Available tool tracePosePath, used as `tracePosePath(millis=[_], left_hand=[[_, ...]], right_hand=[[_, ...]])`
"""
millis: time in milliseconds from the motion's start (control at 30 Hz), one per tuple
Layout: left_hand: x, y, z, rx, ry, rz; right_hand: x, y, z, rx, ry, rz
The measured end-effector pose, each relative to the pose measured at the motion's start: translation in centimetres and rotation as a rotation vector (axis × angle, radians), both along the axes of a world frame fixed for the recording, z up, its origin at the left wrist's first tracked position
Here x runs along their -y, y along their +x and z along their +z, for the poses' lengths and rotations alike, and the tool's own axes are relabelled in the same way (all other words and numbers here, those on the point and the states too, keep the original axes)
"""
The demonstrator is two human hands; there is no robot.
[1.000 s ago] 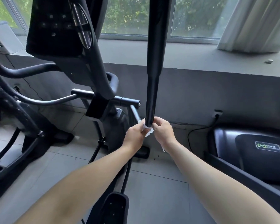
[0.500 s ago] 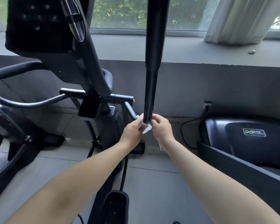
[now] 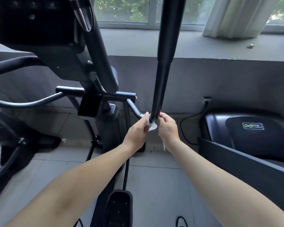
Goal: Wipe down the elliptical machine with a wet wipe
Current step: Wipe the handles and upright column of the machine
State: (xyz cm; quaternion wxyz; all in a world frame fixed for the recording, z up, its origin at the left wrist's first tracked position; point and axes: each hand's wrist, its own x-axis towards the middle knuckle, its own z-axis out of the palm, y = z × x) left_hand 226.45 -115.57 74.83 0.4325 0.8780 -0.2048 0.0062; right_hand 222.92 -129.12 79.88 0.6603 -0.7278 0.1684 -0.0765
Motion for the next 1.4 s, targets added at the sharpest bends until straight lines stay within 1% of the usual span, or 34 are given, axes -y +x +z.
tracePosePath(millis=[133, 267, 367, 433, 500, 700, 867, 933, 1000, 1067, 1100, 1167, 1233, 1333, 1400], left_hand=[[0.6, 1.3, -0.6, -0.223, 0.057, 0.093], [0.3, 2.4, -1.8, -0.269, 0.012, 0.011], [0.0, 3.9, -2.0, -0.434, -0.015, 0.119], [0.3, 4.9, -2.3, -0.477, -0.037, 0.189], [0.9, 5.9, -2.2, -0.519, -0.090, 0.250], [1.8, 9.0, -2.6, -0.585, -0.219, 0.384], [2.6, 9.9, -1.8, -0.660, -0.402, 0.595], [2.8, 9.4, -1.2, -0.725, -0.418, 0.591], [2.5, 8.9, -1.8, -0.801, -0.445, 0.505], [2.5, 8.6, -1.9, -0.881, -0.493, 0.458], [2.5, 8.5, -1.7, -0.889, -0.490, 0.446], [2.6, 8.9, -1.8, -0.874, -0.456, 0.487], [2.9, 9.3, -2.0, -0.820, -0.403, 0.557], [3.7, 9.6, -1.9, -0.731, -0.378, 0.618], [4.1, 9.5, -1.5, -0.694, -0.369, 0.640]], right_hand=[[-0.1, 0.3, 0.0, -0.042, 0.007, -0.012], [0.6, 1.1, -0.5, -0.096, 0.012, 0.032], [1.1, 2.0, -1.2, -0.140, 0.032, 0.089], [1.2, 2.6, -1.4, -0.162, 0.071, 0.128], [1.2, 3.2, -1.6, -0.183, 0.129, 0.162], [2.1, 4.9, -0.8, -0.240, 0.191, 0.304], [2.7, 6.1, -1.1, -0.267, 0.139, 0.347], [2.9, 6.5, -1.7, -0.254, 0.149, 0.334], [3.1, 6.9, -2.0, -0.240, 0.158, 0.312], [3.1, 7.2, -2.4, -0.233, 0.125, 0.322], [3.1, 7.3, -2.6, -0.232, 0.112, 0.327], [3.1, 7.6, -2.9, -0.231, 0.119, 0.328], [2.9, 7.7, -3.2, -0.231, 0.103, 0.338], [2.8, 7.9, -3.7, -0.235, 0.049, 0.355], [3.1, 7.9, -3.8, -0.236, 0.055, 0.370]])
